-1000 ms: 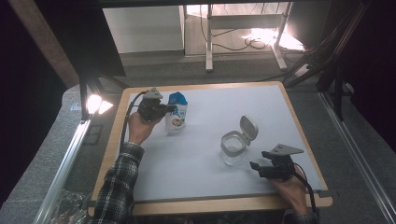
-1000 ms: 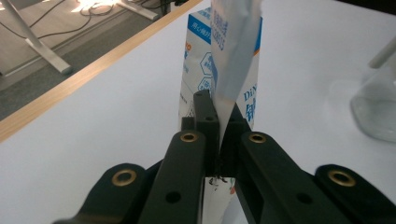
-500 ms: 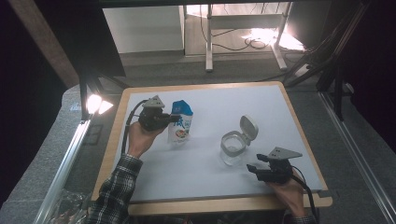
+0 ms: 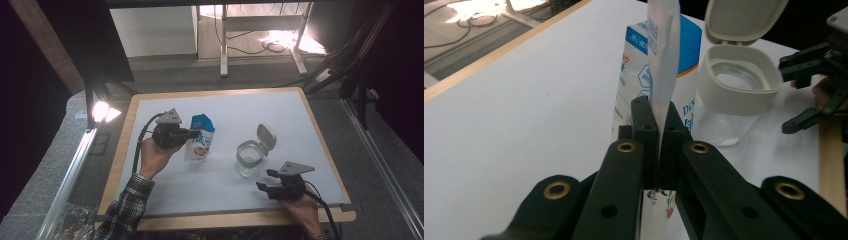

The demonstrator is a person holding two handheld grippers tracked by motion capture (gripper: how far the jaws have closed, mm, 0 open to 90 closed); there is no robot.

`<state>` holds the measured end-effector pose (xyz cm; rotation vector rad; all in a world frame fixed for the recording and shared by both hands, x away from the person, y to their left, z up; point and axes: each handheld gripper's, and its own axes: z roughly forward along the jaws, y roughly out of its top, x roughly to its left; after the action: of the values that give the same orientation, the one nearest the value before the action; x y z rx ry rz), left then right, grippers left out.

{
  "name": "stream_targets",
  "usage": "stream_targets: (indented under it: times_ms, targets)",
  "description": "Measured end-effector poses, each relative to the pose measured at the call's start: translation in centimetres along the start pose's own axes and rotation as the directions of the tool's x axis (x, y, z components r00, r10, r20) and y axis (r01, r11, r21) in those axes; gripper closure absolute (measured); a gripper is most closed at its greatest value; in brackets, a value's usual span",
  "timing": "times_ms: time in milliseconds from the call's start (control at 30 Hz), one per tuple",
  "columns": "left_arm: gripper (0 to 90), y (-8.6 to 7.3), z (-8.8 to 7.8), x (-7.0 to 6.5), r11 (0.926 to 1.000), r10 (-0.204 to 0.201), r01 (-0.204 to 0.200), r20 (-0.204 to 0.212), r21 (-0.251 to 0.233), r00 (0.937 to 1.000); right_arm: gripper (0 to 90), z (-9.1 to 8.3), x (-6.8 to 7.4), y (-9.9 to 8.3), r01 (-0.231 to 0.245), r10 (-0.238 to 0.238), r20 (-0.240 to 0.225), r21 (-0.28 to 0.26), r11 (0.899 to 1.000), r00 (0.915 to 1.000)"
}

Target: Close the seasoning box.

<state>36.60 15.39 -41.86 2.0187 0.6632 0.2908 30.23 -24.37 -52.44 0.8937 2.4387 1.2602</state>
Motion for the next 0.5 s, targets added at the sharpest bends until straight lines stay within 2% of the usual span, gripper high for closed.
stream_targets:
  times_ms: [200, 500]
  targets:
    - [90.0, 0.2, -0.1, -1.4, 1.0000, 0.006, -0.006, 0.021, -0.007, 0.9998, 34.7, 0.4, 0.9, 0.2, 0.016, -0.016, -0.030, -0.002, 1.000, 0.9994]
    - [90.0, 0.2, -0.1, -2.9, 0.9999, -0.009, 0.009, 0.044, -0.014, 0.9990, 35.0, 1.3, 2.1, 0.5, 0.034, -0.033, -0.068, 0.013, 0.999, 0.9971]
